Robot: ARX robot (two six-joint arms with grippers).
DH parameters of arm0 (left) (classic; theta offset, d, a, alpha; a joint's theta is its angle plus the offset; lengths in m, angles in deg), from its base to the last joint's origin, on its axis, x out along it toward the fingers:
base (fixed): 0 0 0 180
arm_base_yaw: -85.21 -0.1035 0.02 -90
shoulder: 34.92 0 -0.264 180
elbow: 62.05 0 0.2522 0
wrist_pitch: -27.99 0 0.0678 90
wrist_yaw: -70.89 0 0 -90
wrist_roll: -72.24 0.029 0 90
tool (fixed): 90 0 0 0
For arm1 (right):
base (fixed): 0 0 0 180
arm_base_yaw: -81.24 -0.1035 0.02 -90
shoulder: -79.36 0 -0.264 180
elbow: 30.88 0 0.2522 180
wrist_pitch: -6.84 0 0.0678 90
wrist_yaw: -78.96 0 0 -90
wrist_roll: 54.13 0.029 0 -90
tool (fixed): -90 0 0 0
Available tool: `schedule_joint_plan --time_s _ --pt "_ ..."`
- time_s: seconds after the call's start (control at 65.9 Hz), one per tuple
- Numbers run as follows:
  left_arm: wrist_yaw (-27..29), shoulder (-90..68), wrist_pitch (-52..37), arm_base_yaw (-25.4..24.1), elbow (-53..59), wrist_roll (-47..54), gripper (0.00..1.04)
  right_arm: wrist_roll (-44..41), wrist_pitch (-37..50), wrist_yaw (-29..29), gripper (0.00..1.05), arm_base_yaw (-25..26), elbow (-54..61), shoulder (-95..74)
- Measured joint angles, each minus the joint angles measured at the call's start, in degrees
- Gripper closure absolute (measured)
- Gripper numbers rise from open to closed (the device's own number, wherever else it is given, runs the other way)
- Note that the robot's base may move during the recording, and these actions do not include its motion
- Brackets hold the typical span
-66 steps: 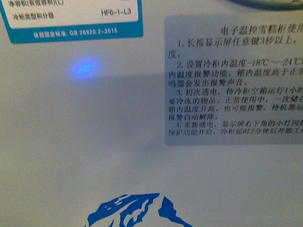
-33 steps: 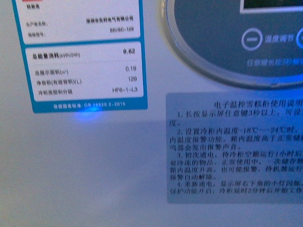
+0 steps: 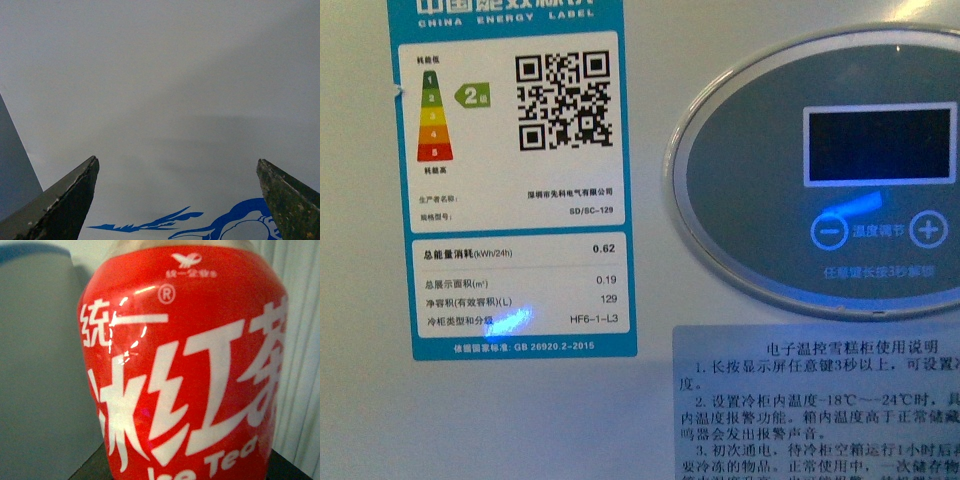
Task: Put drink in fridge
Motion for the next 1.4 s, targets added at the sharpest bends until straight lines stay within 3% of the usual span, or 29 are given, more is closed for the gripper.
schedule_joint_plan --time_s 0.637,1.395 --pt "0.00 0.00 0.00 0.00 0.00 0.00 0.08 -4.39 8.96 23.74 0.67 -27.47 8.68 3.98" --pt "0.00 0.00 0.02 0.00 0.00 -0.02 0.08 -5.01 9.16 24.13 0.67 -28.17 9.18 4.44"
